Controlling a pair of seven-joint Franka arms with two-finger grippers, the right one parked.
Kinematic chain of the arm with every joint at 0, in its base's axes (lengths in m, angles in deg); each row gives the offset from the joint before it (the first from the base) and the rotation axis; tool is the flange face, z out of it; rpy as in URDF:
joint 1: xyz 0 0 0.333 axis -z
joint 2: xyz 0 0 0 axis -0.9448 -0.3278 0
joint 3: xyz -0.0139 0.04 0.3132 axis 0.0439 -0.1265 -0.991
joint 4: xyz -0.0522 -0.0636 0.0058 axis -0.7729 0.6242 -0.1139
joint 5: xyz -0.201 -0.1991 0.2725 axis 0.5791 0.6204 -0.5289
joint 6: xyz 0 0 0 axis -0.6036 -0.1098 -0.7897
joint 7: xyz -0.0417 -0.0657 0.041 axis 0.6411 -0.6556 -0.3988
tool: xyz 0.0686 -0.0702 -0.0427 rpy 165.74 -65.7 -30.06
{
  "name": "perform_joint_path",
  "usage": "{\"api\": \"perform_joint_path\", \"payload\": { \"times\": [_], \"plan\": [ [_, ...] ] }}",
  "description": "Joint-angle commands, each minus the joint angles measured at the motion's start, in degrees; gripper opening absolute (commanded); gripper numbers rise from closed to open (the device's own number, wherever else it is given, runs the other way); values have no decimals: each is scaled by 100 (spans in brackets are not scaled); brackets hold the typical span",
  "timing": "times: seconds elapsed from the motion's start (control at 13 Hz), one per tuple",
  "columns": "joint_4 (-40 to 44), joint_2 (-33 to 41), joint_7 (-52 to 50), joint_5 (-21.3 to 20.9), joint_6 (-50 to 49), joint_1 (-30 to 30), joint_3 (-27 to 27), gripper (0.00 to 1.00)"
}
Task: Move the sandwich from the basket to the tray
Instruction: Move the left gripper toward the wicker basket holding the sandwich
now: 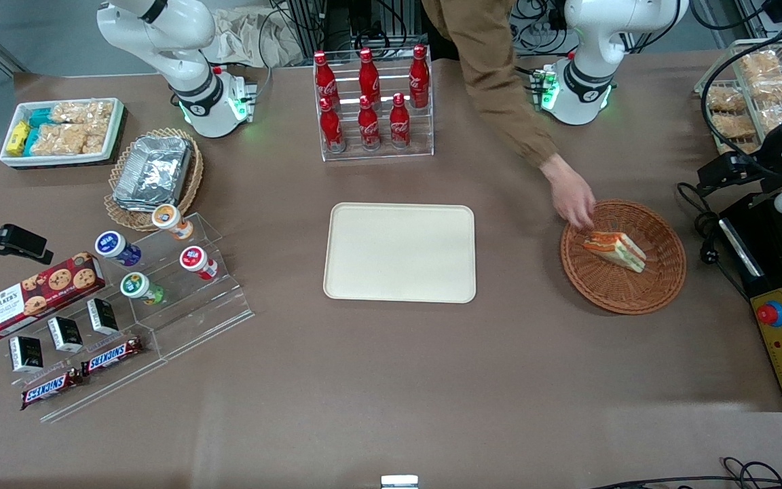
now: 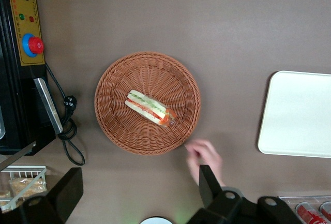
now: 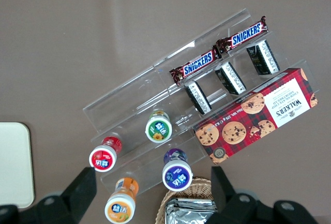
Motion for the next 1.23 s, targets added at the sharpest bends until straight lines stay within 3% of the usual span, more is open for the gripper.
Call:
{"api": "perform_joint_path", "payload": {
  "times": [0.0,0.23,0.46,0.62,0.92,1.15],
  "plan": [
    [212,-106,20,17,-113,-52,20,100],
    [221,-132,-373,-35,-113,-52,20,100],
    [29,-132,-2777,-35,-78,-52,20,100],
    [-400,-63,-3563,-140,71,-52,20,100],
    [-2559,631,-4776,-290,1886,-43,46,100],
    [-3923,624,-5839,-290,3590,-43,55,100]
  ]
}}
